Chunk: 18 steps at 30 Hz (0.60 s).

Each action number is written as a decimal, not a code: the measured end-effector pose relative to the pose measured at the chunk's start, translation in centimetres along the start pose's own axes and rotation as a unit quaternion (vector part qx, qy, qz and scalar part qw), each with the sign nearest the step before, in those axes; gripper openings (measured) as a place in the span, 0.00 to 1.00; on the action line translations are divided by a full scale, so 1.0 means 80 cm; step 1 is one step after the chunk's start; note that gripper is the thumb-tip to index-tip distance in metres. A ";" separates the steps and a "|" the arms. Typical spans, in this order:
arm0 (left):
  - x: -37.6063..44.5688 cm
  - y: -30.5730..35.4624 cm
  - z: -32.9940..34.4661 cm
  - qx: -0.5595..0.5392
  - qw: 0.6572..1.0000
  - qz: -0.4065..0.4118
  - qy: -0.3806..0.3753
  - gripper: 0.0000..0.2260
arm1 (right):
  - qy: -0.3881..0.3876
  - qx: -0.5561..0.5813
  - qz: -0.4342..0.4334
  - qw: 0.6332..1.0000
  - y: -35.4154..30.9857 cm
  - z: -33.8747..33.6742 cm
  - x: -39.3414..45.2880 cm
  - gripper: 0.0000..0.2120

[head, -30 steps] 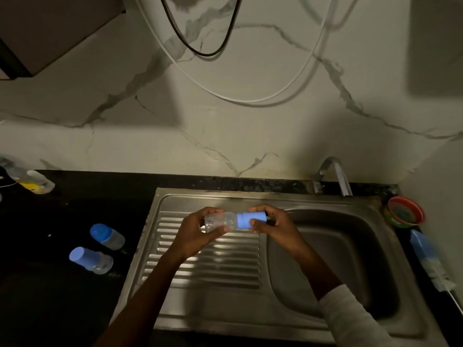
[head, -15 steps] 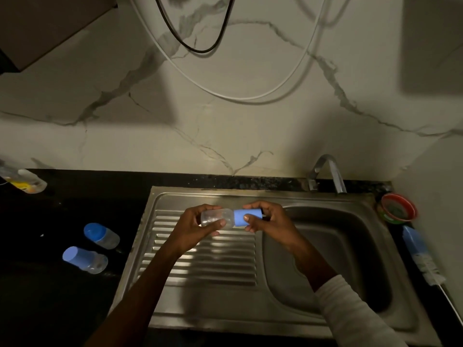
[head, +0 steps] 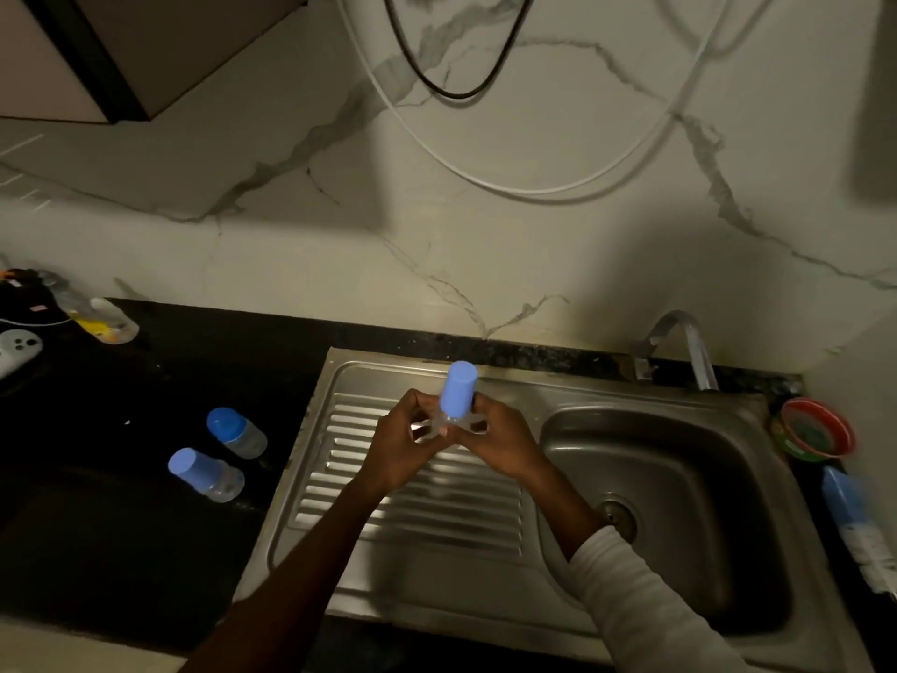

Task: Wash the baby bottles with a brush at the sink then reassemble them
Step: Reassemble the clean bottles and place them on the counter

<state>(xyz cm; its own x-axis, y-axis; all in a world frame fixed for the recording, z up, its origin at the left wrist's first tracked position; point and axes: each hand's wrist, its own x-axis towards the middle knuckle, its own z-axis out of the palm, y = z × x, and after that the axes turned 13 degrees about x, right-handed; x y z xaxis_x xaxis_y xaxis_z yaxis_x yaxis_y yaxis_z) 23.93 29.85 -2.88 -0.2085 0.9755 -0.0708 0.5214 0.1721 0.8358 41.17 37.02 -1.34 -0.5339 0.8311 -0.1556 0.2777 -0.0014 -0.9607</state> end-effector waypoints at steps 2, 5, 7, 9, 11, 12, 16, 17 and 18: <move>-0.007 -0.008 -0.015 0.042 0.999 0.015 0.014 0.19 | -0.014 -0.006 0.004 1.000 0.003 0.016 0.005 0.27; -0.017 -0.043 -0.063 0.148 0.988 0.032 0.034 0.22 | -0.013 -0.040 -0.009 0.999 0.001 0.057 0.025 0.24; -0.020 -0.052 -0.098 0.227 0.971 0.049 0.051 0.23 | -0.011 -0.067 -0.020 0.997 -0.005 0.082 0.042 0.24; -0.032 -0.050 -0.143 0.298 0.950 0.023 0.090 0.18 | -0.028 -0.087 -0.043 0.995 -0.016 0.115 0.063 0.24; -0.048 -0.054 -0.187 0.307 0.938 -0.031 0.157 0.15 | -0.047 -0.105 -0.064 0.991 -0.029 0.150 0.086 0.26; -0.054 -0.064 -0.207 0.317 0.927 -0.048 0.194 0.18 | -0.056 -0.114 -0.063 0.990 -0.033 0.167 0.098 0.28; -0.074 -0.113 -0.279 0.418 0.870 -0.201 0.170 0.37 | -0.087 -0.130 -0.042 0.987 -0.042 0.245 0.146 0.30; -0.079 -0.120 -0.288 0.410 0.867 -0.247 0.142 0.41 | -0.092 -0.134 -0.040 0.986 -0.043 0.261 0.155 0.32; -0.083 -0.130 -0.298 0.391 0.868 -0.281 0.120 0.44 | -0.095 -0.139 -0.037 0.985 -0.048 0.279 0.163 0.32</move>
<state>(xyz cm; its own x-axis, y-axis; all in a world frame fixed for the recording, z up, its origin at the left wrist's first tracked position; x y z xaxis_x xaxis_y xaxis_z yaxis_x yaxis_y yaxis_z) 0.18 18.33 1.89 -0.7298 0.6659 -0.1545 0.6634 0.7445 0.0748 15.34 35.45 -4.80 -0.6938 0.7038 -0.1526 0.4264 0.2306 -0.8747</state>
